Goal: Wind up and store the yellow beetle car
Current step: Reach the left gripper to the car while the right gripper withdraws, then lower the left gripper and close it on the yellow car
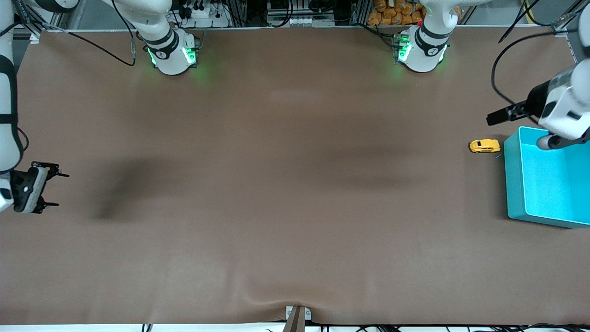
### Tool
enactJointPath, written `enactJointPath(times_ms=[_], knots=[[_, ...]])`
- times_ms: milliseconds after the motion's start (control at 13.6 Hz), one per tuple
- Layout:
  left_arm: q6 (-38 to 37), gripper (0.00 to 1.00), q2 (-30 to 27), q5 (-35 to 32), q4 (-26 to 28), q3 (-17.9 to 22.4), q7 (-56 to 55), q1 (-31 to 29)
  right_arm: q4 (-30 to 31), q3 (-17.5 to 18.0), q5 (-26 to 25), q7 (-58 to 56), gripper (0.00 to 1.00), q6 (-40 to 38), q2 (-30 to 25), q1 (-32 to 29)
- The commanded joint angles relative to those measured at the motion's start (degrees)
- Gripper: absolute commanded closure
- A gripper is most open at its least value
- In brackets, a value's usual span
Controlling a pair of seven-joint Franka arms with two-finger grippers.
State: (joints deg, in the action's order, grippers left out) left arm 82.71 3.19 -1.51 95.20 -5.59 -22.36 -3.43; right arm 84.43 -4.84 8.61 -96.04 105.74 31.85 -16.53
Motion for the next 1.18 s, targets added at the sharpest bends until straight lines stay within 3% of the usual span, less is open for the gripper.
enactJointPath(times_ms=[0, 441, 736, 1104], knots=[[8.0, 0.0, -1.2, -1.5, 8.8, -0.1, -6.7, -3.0, -3.1, 0.2, 1.8, 10.0, 0.0, -4.6, -2.8, 1.1], [31.6, 0.0, -1.1, -1.6, 26.8, -0.1, -21.2, -9.7, -4.2, -0.1, 1.0, 37.9, 0.0, -6.1, -10.7, 7.3], [47.3, 0.0, -0.7, -8.4, 38.1, -0.1, -28.9, -13.9, -3.7, 0.0, -0.4, 58.2, 0.0, -6.9, -16.5, 9.8], [50.7, 0.0, 2.3, -8.4, 40.1, -0.1, -32.8, -19.4, 2.3, -1.4, -0.8, 77.3, 0.0, -7.7, -23.8, 11.2]])
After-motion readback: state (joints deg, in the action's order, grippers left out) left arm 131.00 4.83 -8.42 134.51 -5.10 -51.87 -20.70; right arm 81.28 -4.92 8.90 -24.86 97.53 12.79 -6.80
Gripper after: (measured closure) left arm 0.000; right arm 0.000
